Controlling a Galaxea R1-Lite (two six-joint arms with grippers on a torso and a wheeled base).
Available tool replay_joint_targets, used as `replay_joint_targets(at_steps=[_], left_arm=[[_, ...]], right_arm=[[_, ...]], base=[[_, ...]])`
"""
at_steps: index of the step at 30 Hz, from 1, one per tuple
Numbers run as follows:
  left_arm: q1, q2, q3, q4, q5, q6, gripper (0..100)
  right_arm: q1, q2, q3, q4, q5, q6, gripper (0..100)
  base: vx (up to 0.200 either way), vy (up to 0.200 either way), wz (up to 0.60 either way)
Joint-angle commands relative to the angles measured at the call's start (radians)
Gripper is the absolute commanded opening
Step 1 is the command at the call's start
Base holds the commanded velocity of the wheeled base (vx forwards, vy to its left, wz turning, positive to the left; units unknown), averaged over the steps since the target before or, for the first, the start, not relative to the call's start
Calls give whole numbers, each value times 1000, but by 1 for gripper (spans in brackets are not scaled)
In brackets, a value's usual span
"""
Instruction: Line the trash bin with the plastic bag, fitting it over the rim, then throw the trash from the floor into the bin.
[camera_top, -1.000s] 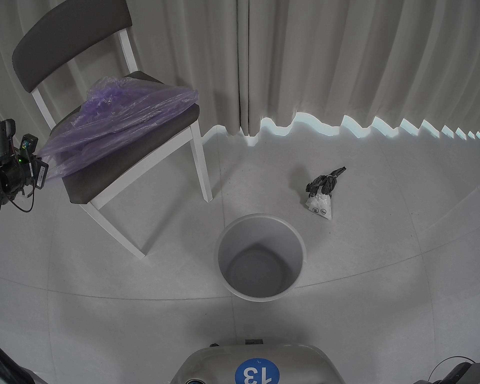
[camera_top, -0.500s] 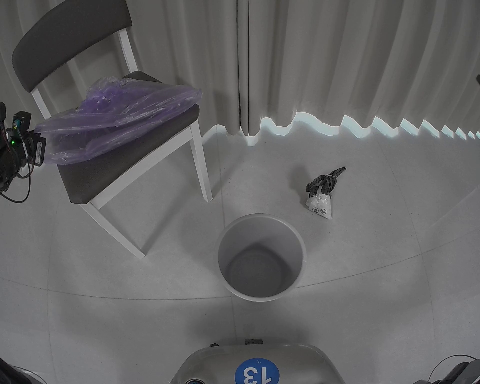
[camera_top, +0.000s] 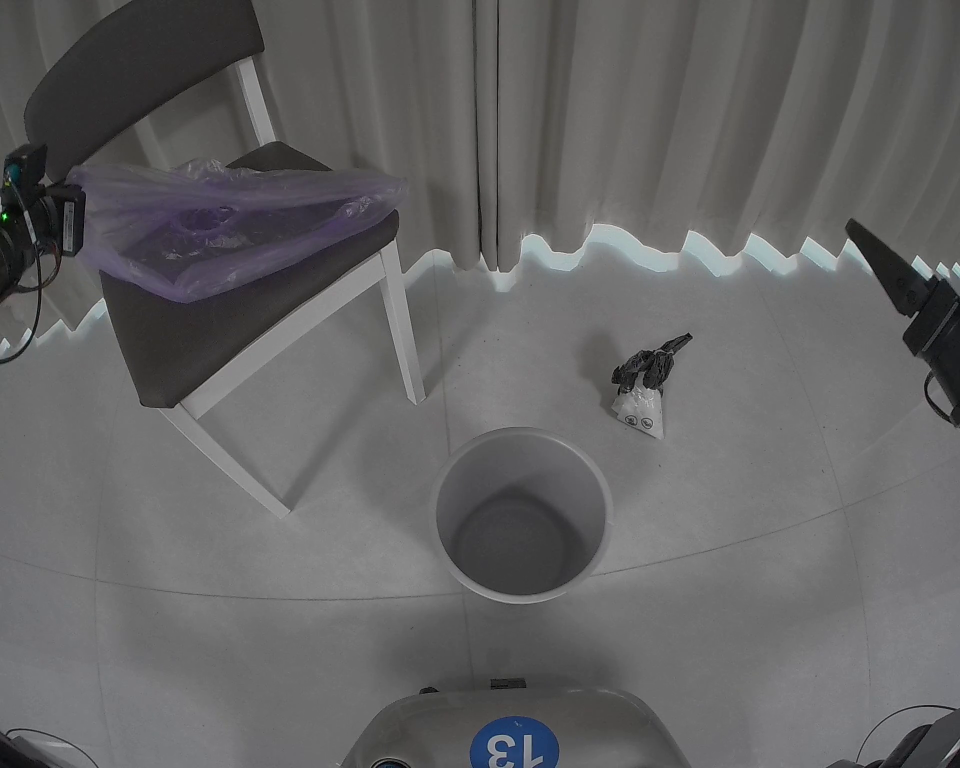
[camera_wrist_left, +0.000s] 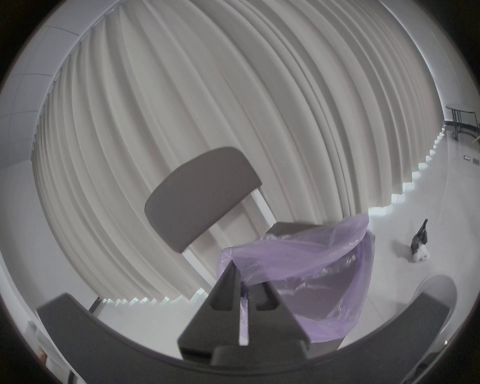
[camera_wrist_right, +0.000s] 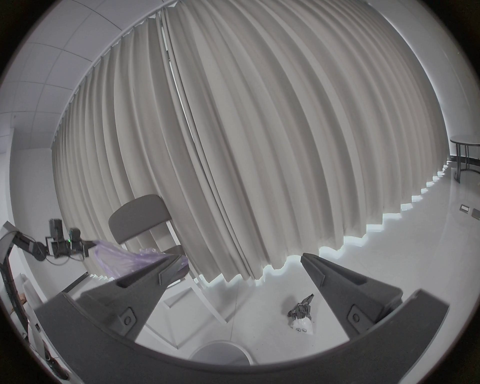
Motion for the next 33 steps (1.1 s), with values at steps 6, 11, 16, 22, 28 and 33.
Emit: replay_joint_targets(at_steps=[6,11,16,22,28,33], left_arm=[[-129,-64,-131,83,1,-21,0],[-195,-73,-183,106,3,-53,0],[-255,-64,-284,159,3,-53,0],[-364,-47,-431,295,13,-46,0],[-436,-26,-516,357,58,-26,0],[-453,-24,-517,355,59,-27,0]], right_arm=[[25,75,23,-12,-3,-2,100],[74,87,36,-18,-5,1,100],[127,91,50,-25,-7,2,100],[170,117,66,-64,-22,1,100],[215,153,76,-99,-42,4,100],[298,166,95,-99,-43,13,100]], base=[[0,0,0],[0,0,0],[0,0,0],[0,0,0],[0,0,0],[0,0,0]])
